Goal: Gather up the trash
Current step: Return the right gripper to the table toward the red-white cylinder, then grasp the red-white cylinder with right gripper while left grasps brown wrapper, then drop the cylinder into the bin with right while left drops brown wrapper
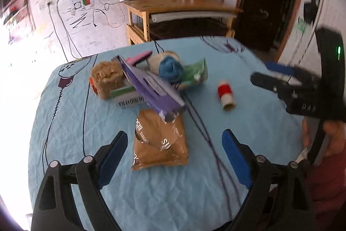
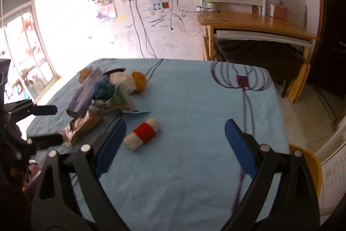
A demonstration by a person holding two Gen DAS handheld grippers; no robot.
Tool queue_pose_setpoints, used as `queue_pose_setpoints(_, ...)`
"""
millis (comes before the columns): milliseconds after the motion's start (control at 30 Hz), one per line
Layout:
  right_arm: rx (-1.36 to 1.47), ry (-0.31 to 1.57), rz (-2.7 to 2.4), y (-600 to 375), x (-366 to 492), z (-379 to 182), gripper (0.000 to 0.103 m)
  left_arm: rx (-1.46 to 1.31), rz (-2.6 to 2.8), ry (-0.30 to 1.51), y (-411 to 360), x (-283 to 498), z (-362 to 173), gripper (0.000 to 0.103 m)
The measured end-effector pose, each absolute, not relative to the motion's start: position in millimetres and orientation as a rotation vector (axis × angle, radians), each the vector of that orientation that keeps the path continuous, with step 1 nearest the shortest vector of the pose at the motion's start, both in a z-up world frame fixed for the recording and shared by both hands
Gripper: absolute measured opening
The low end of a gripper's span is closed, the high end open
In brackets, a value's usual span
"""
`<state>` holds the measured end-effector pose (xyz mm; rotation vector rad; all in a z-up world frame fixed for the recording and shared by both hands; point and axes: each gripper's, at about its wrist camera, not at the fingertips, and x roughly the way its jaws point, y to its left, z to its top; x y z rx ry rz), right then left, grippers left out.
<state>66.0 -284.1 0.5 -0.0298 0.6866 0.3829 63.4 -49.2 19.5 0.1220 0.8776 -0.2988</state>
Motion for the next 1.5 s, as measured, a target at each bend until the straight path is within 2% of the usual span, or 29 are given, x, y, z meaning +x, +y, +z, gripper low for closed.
queue_pose_setpoints(500, -0.265, 0.793, 0.333, -227.9, 85.6, -22.3, 0.088, 0.049, -0.258, 0.882, -33.7, 97.0, -11.2, 0.083)
queue_pose_setpoints(600, -0.284, 0.825, 0.337, -225.6, 88.1, -29.2, 0.073, 0.069, -0.257, 0.896, -38.5, 98.7, -13.1, 0.08)
queue_pose_setpoints(767, -0.234, 0.875, 0.402, -230.5, 94.6, -34.2, 0.063, 0.084, -0.26, 0.93, -44.5, 107.1, -18.3, 0.08)
queue_pose_setpoints(800, -0.222, 0.879, 0.417, -232.5, 94.4, -35.7, 0.059, 0.088, -0.257, 0.931, -46.0, 107.6, -18.7, 0.08)
queue_pose_setpoints(833, -0.21, 0.883, 0.437, -233.7, 94.9, -35.9, 0.053, 0.103, -0.254, 0.93, -48.9, 107.2, -19.4, 0.079)
queue_pose_setpoints(867, -0.206, 0.881, 0.436, -235.7, 95.0, -35.4, 0.05, 0.116, -0.25, 0.924, -50.6, 105.9, -19.8, 0.072)
queue_pose_setpoints(933, -0.212, 0.872, 0.428, -237.9, 93.6, -34.5, 0.033, 0.146, -0.251, 0.904, -57.8, 102.1, -19.3, 0.06)
queue_pose_setpoints(967, -0.218, 0.867, 0.424, -238.1, 92.2, -34.6, 0.032, 0.15, -0.259, 0.896, -59.1, 100.1, -18.9, 0.053)
queue_pose_setpoints(1033, -0.227, 0.853, 0.395, -241.4, 90.1, -34.6, 0.019, 0.165, -0.266, 0.883, -61.5, 96.1, -18.7, 0.047)
queue_pose_setpoints(1167, -0.174, 0.814, 0.368, -254.5, 86.9, -29.7, 0.019, 0.126, -0.277, 0.872, -58.5, 91.5, -16.3, 0.032)
queue_pose_setpoints(1500, -0.04, 0.743, 0.301, -308.6, 75.2, -18.5, 0.019, 0.048, -0.45, 0.883, -69.9, 59.8, -10.1, 0.032)
